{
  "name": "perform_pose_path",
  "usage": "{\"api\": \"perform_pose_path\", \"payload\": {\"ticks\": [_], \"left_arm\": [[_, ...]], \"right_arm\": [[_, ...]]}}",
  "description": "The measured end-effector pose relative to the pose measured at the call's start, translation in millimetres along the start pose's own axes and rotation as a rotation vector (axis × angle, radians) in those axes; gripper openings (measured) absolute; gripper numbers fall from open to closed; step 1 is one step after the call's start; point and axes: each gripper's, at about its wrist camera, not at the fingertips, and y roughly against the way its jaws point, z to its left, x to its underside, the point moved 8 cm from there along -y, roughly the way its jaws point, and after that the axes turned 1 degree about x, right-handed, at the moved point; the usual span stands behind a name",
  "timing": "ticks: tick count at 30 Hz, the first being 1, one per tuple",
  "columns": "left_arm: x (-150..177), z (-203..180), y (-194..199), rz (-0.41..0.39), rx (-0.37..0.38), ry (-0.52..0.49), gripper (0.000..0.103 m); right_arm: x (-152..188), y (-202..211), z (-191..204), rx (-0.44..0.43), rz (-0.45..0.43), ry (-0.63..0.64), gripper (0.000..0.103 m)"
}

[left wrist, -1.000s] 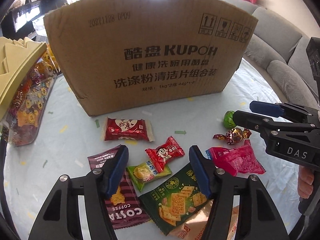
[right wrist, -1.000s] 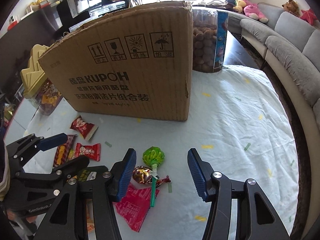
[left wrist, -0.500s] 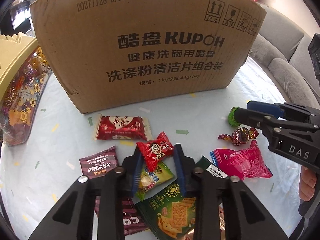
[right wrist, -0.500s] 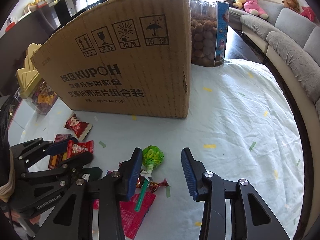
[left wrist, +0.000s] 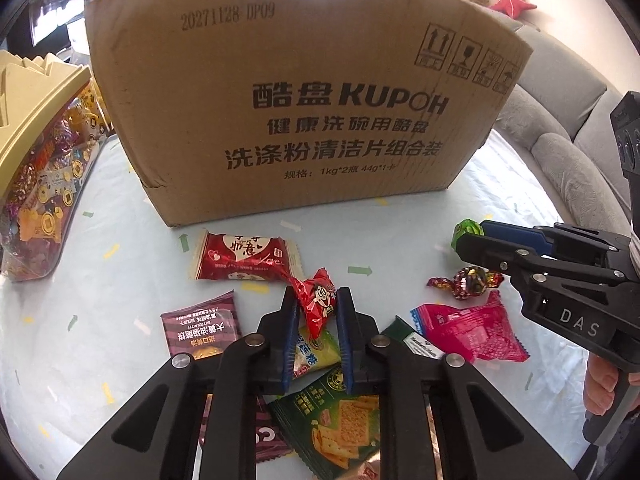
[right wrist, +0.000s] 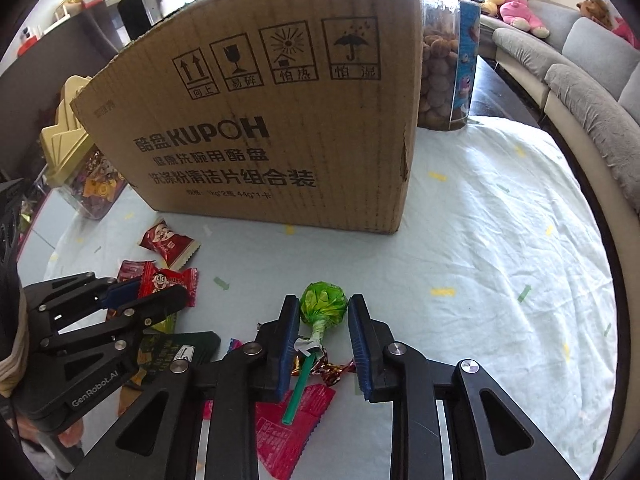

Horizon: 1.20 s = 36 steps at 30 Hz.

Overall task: Organize snacks
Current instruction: 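Carry both snacks over the cardboard box and open both tools to drop them in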

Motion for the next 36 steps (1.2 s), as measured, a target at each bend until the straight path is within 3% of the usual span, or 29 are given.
{"api": "perform_pose_path", "payload": {"ticks": [16, 28, 36], "left_arm": [[-29, 0, 88, -0.193, 0.003, -0.019, 0.019], [-84, -9, 150, -0.361, -0.029, -0.046, 0.019], [-122, -5, 172, -0.413, -0.059, -0.05, 0.019]], "right_arm": [[-26, 73, 22, -0.001, -0.165, 0.031, 0.027], [-67, 129, 33, -0.022, -0.314, 0.031, 0.027], [-104, 143, 37, -0.029, -0.36, 0.027, 0.027]]}}
